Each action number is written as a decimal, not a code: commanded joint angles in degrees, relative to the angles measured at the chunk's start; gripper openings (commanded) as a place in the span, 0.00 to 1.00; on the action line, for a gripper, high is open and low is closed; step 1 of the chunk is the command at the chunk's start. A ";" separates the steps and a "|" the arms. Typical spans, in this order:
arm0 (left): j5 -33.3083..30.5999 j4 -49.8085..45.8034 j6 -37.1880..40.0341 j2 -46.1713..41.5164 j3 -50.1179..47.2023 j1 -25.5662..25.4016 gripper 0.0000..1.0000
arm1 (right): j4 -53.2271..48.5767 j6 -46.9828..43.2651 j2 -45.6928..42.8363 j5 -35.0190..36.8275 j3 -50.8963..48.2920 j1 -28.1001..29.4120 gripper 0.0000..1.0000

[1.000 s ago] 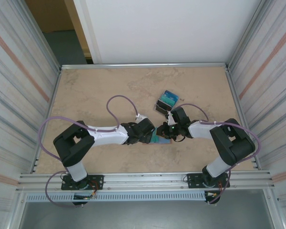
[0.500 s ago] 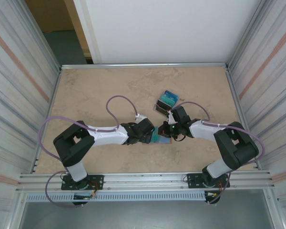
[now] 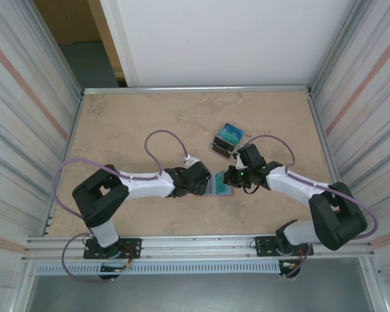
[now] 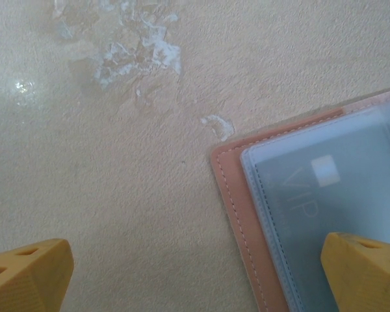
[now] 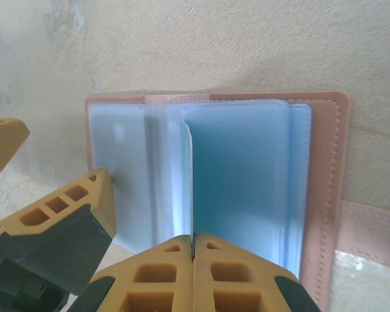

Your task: Take the credit cards out of the card holder

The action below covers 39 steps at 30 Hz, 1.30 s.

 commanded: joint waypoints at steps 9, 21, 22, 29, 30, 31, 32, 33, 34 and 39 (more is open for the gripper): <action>-5.48 -2.33 9.01 -4.95 -4.30 1.55 0.99 | -9.69 -9.29 -3.80 6.17 7.46 0.14 0.00; -6.70 -3.22 12.63 -12.44 -5.01 1.98 0.99 | -17.20 -27.42 1.02 12.67 22.60 -0.75 0.00; -6.51 -3.18 12.31 -13.56 -5.28 2.10 0.99 | -17.56 -29.50 1.80 13.42 24.02 -0.94 0.00; -5.54 -3.05 9.62 -20.07 -7.87 2.37 0.99 | -18.96 -42.76 9.26 18.16 32.84 -3.23 0.00; -5.46 -3.10 9.30 -20.75 -8.26 2.37 0.99 | -18.99 -44.11 10.39 18.37 33.70 -3.61 0.00; -5.40 -3.09 8.97 -21.41 -8.78 2.36 0.99 | -18.87 -45.50 11.61 18.70 34.99 -4.17 0.00; -5.20 -3.03 8.63 -22.06 -9.15 2.41 0.99 | -19.04 -46.73 13.00 19.19 36.34 -4.71 0.00; -5.12 -3.08 8.40 -22.45 -9.56 2.50 0.99 | -19.21 -47.82 14.09 19.65 37.42 -5.17 0.00; -4.96 -3.20 8.00 -22.76 -9.76 2.61 0.99 | -19.43 -49.20 15.46 20.28 38.74 -5.45 0.00; -4.85 -3.68 7.00 -23.91 -10.56 2.91 0.99 | -20.05 -54.75 20.87 22.55 43.76 -6.14 0.00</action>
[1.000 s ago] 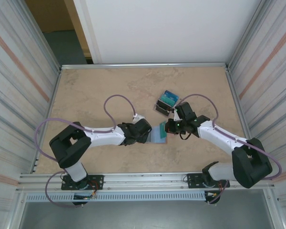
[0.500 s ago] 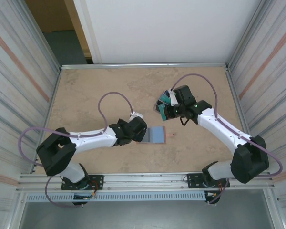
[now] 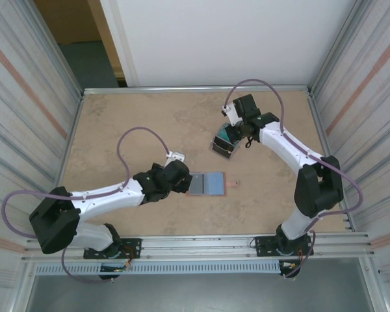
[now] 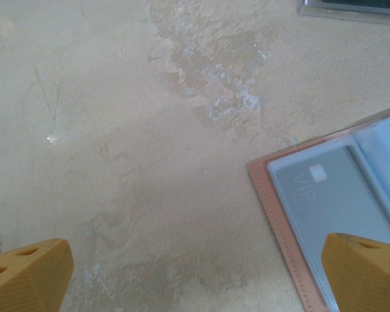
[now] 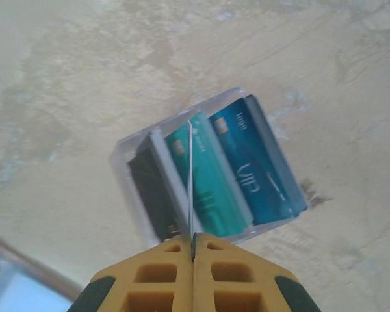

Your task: Take the credit cards out of the card holder

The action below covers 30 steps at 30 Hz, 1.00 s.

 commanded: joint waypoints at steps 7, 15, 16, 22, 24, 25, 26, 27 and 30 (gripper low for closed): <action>-0.30 -2.00 -1.72 -2.39 -0.70 1.02 0.99 | -2.15 -11.02 6.78 1.25 5.82 -0.84 0.00; 0.36 -2.08 -2.32 -2.22 -0.66 1.65 0.99 | -2.24 -11.62 10.01 0.20 6.53 -1.46 0.00; 0.39 -2.14 -2.31 -2.21 -0.71 1.65 0.99 | -2.37 -11.60 10.25 0.31 6.52 -1.60 0.00; 0.41 -2.29 -2.38 -2.22 -0.63 1.86 0.99 | -3.64 -11.01 11.77 -1.29 6.69 -2.14 0.00; 0.43 -2.33 -2.40 -2.11 -0.62 1.89 0.99 | -4.09 -10.76 12.06 -1.87 6.80 -2.19 0.05; 0.43 -2.30 -2.40 -2.13 -0.60 1.84 0.99 | -4.17 -10.62 12.13 -2.02 6.75 -2.16 0.10; 0.45 -2.33 -2.40 -2.07 -0.60 1.91 0.99 | -4.26 -10.42 12.16 -2.21 6.73 -2.14 0.15; 0.69 -2.36 -2.40 -2.04 -0.62 1.96 0.99 | -4.26 -10.08 12.08 -2.07 6.85 -2.17 0.21; 0.88 -2.31 -2.39 -2.09 -0.62 2.00 0.99 | -4.62 -9.44 11.47 -2.85 6.85 -2.15 0.28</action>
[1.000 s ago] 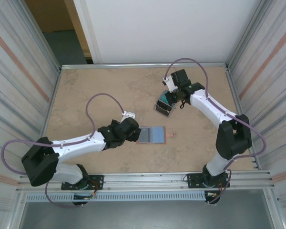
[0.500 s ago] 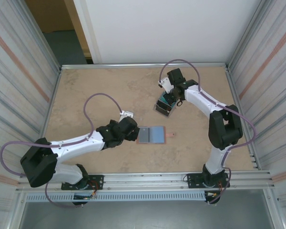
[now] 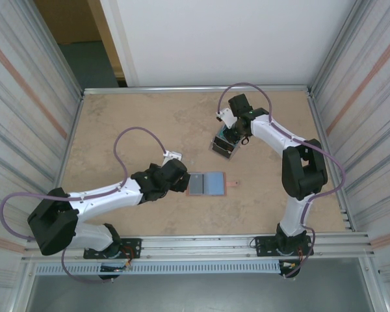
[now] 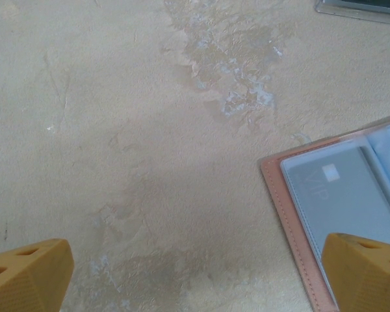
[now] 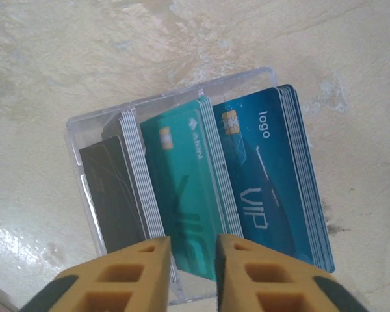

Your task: Take the credit cards out of the card holder

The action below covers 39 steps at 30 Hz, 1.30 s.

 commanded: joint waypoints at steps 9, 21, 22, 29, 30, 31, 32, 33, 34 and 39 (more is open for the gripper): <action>-0.38 -1.13 -1.04 -2.88 -0.78 0.68 0.99 | 0.41 4.87 -7.87 -4.57 -2.57 -0.37 0.50; -0.40 -0.67 -2.01 -6.87 -2.61 0.68 0.99 | 10.54 17.42 -33.43 -11.40 -20.88 -0.22 0.99; -0.25 -0.61 -2.26 -7.34 -2.91 0.71 0.99 | 11.61 18.38 -36.42 -11.09 -22.86 -0.01 0.99; 0.24 -0.06 -4.54 -12.23 -6.23 0.71 0.99 | 19.49 26.53 -56.69 -12.66 -36.71 0.09 0.99; 0.24 0.15 -4.87 -12.97 -6.80 0.69 0.99 | 19.51 28.00 -58.36 -12.61 -37.64 0.15 0.99; 0.24 0.40 -5.14 -13.78 -7.34 0.71 0.99 | 19.16 28.87 -59.59 -12.78 -38.17 0.08 0.99; 0.24 0.37 -5.41 -14.56 -7.78 0.69 0.99 | 18.70 29.69 -60.24 -13.22 -38.33 0.14 0.99; 0.24 0.46 -5.59 -15.35 -8.33 0.64 0.99 | 17.39 30.48 -60.50 -14.05 -38.24 0.13 0.99; 0.24 0.44 -5.83 -16.24 -8.76 0.69 0.99 | 16.39 31.49 -60.46 -14.38 -37.92 0.15 0.99; -0.39 -0.07 -7.19 -19.89 -10.80 0.69 0.99 | 19.60 32.58 -60.01 -17.60 -39.81 3.46 0.99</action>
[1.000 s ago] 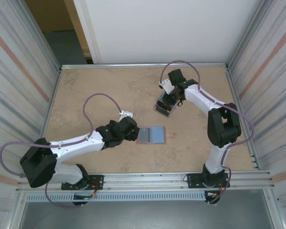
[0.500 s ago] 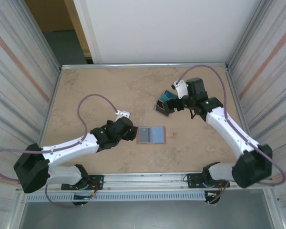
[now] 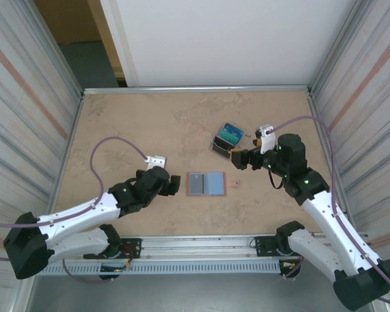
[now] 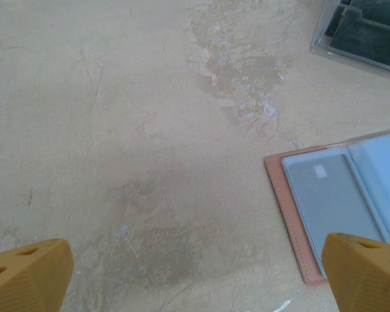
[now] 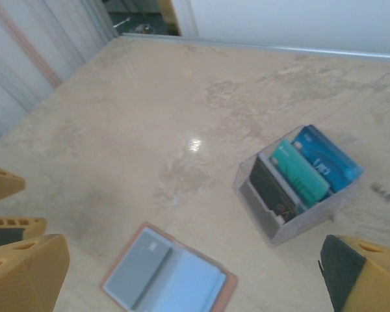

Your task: Take the credit cards out of the card holder

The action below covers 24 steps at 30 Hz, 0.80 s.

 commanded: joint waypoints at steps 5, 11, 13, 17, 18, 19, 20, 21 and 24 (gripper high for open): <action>-1.68 -1.33 -4.03 -6.39 -3.57 0.49 0.99 | 3.54 3.54 3.93 7.46 -1.40 11.76 0.99; -3.62 -3.12 -5.96 -11.96 -6.30 1.24 0.99 | 0.28 5.27 14.37 14.42 1.77 21.65 0.99; -3.53 -3.74 -6.67 -13.76 -7.27 2.11 0.99 | 0.43 6.09 17.49 19.35 1.95 24.95 0.99; -1.91 -4.41 -7.44 -16.88 -8.93 4.54 0.99 | -0.51 8.89 23.11 22.37 3.41 27.52 0.99; -1.23 -4.40 -7.67 -17.60 -9.33 5.11 0.99 | -0.66 10.02 24.54 22.91 3.81 27.93 0.99; -0.74 -4.47 -7.93 -18.18 -9.75 5.96 0.99 | -0.76 11.06 25.92 23.13 4.19 28.20 0.99; -0.32 -4.47 -8.03 -18.72 -10.04 6.49 0.99 | -0.91 12.30 27.15 23.61 4.46 28.38 0.99; 0.20 -4.41 -8.12 -19.27 -10.37 7.12 0.99 | -1.66 13.86 28.68 24.22 5.18 28.59 0.99; 0.79 -4.47 -8.65 -20.50 -11.03 8.39 0.99 | -3.17 16.17 33.31 23.27 7.38 29.49 0.98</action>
